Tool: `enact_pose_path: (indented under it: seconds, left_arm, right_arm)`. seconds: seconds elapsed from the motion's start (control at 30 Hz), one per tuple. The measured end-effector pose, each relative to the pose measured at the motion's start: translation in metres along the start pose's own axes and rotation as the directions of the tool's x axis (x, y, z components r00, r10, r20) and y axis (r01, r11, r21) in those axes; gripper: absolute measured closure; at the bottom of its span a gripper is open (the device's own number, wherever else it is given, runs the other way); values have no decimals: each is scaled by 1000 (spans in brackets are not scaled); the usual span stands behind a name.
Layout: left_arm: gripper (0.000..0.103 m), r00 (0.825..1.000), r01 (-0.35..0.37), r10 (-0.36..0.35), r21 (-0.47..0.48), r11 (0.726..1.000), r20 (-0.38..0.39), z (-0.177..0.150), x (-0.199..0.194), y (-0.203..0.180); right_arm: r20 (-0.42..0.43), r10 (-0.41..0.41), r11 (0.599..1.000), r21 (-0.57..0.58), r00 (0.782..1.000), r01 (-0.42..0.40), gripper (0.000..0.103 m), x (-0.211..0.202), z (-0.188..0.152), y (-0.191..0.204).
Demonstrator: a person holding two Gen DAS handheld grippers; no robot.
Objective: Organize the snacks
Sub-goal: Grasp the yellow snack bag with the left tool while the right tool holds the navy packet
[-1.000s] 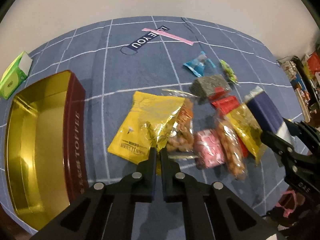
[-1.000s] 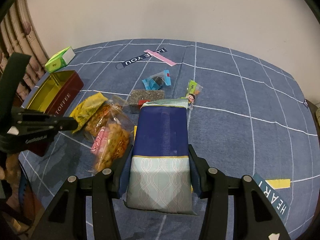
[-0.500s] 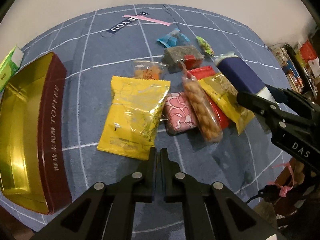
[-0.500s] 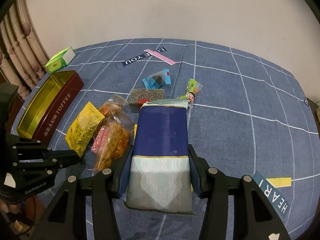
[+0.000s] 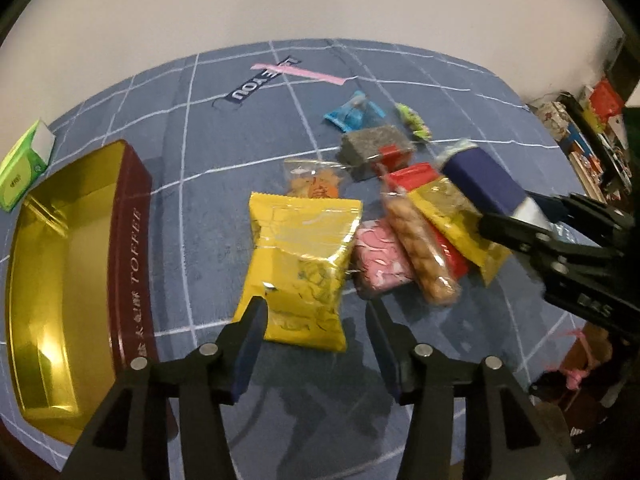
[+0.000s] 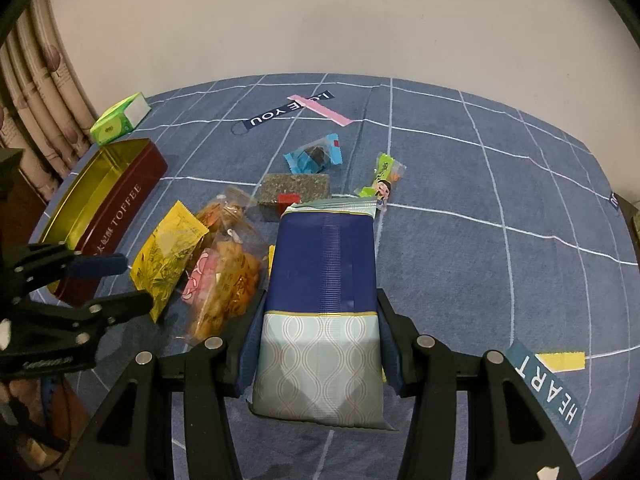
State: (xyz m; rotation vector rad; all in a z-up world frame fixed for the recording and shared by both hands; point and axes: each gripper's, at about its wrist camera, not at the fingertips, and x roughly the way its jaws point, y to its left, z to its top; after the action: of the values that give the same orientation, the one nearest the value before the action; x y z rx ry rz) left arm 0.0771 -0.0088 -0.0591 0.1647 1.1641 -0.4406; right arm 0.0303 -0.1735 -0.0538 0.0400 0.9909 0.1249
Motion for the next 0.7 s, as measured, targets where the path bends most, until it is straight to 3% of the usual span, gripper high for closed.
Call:
enact_pose_path:
  seconds: [0.3,0.7]
  left_arm:
    - [48,1000,-17,17,0,1000,-6,13,19,7]
    - [46,1000,22,-22,-75,997,-1,24,26,20]
  right_arm:
    - [-2,-4,1000,7,1000,4,56,0,1,-2]
    - [-4,-2,1000,9,1000,2,56,0,1,-3]
